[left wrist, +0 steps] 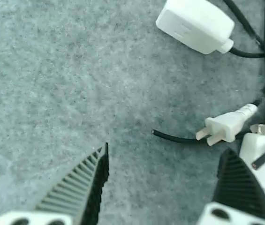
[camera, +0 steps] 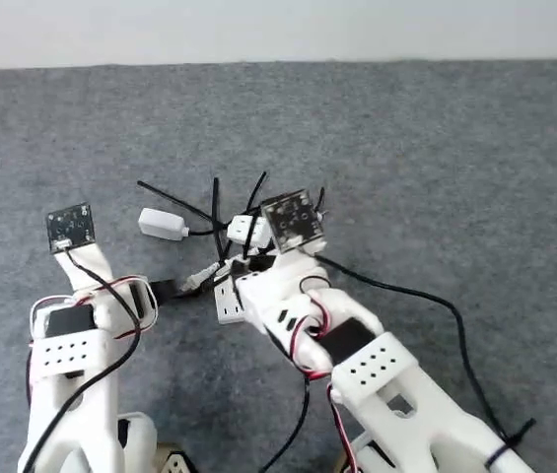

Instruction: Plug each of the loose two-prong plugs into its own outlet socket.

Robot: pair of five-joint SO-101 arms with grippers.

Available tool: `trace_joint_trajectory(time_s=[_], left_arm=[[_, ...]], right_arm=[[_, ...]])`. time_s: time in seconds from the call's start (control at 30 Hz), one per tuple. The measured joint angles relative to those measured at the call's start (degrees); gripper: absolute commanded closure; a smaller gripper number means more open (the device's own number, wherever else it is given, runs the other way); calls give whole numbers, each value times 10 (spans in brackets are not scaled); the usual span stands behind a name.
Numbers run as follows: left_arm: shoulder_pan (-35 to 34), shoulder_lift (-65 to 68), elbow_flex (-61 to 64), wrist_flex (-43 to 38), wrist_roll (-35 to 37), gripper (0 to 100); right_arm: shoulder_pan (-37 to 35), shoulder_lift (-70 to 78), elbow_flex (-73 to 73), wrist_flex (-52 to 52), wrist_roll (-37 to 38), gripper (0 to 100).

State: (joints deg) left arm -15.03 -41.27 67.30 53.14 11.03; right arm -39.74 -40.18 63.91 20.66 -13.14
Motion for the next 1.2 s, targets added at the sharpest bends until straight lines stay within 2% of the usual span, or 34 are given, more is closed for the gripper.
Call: trace_joint_trajectory(time_s=[0.37,0.73,0.97,1.2], left_arm=[[-3,21,1,-12,0,656],[-3,21,1,-40,0,656],[32,21,23,-40,-25,656],[34,21,23,-40,-30,657]], right_arm=[[-23,149,-15,-18,4,991],[-52,99,-20,-19,4,991],[-53,111,-20,-48,34,991],[-52,152,-20,-92,81,991]])
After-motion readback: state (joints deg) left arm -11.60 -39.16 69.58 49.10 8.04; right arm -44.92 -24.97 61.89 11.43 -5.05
